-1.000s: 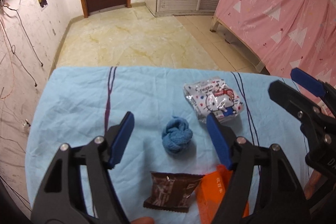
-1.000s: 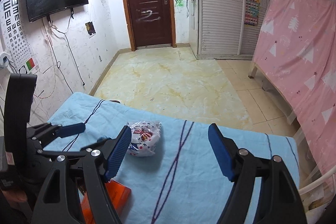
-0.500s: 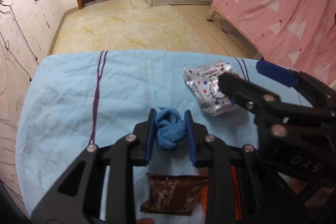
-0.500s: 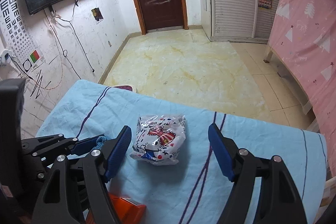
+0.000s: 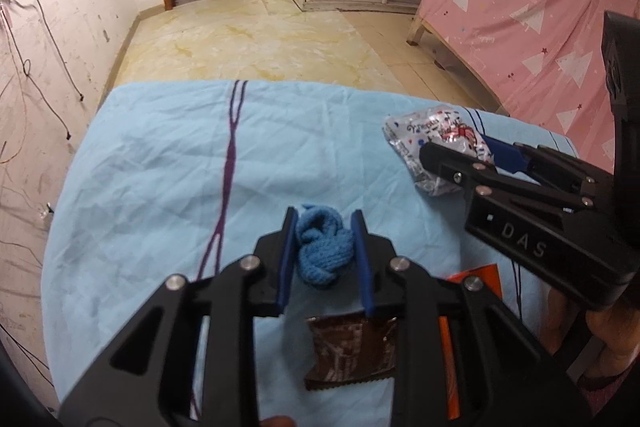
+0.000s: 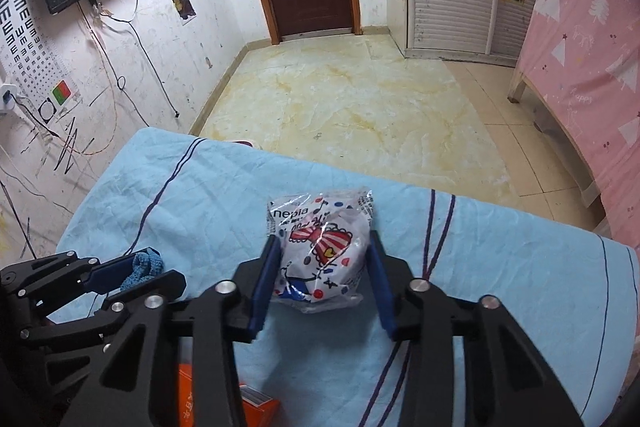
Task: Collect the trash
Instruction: 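Grasp the blue knotted sock with the left gripper while the right gripper grasps the Hello Kitty snack bag, then carry the blue sock and snack bag over the yellow bin and open both grippers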
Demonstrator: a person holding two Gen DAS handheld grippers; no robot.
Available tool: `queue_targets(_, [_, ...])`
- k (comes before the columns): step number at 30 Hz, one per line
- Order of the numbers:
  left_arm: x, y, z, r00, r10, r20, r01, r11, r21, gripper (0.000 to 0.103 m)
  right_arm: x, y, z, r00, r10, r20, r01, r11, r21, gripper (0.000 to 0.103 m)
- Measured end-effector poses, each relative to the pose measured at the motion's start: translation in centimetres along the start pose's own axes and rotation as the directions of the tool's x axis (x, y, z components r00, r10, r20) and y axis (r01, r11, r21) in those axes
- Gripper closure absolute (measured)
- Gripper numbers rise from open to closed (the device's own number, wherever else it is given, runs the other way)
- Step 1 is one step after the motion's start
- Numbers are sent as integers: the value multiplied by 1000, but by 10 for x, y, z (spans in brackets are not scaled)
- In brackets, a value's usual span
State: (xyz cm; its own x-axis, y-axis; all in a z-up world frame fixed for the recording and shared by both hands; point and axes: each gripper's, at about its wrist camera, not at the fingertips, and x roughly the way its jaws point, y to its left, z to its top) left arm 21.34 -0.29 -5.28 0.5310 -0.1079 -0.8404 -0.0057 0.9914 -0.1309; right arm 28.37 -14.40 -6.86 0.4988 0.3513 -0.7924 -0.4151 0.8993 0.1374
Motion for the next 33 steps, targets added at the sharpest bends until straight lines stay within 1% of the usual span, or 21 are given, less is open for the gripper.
queue_targets(2, [-2,3,0,1000,3,7,-3,1000,-5,78,-1,1,-1,1000,-4,8,4,1000,-2,74])
queue_targets(4, [-7,3,-1,1000,7,19,-6,1000,-13,78,-5,2,-2,1000,-7,21,7,1000,-3,81])
queue_targets(11, [-34,1,-4,995,19,95,-17,1000,-16,78,-38,-1,-6,995,-3,98,2,1000,12,81])
queue_targets(17, [-56,-15,-5,989,2,147,-1,1000,-5,78,-76,-12,-18,986,1,170,-7,999,37,81])
queue_targets(22, [-75,-32,-10,982,-21,186,18,1000,17,78,-114,-28,-36,971,-17,237,1,998,67,81])
queue_targets(27, [-90,-51,-15,973,-46,224,37,998,44,78,-153,-49,-57,950,-49,307,13,993,118,81])
queue_targets(33, [-105,-85,-23,961,-88,262,68,994,87,78,-183,-80,-85,935,-84,345,25,985,172,80])
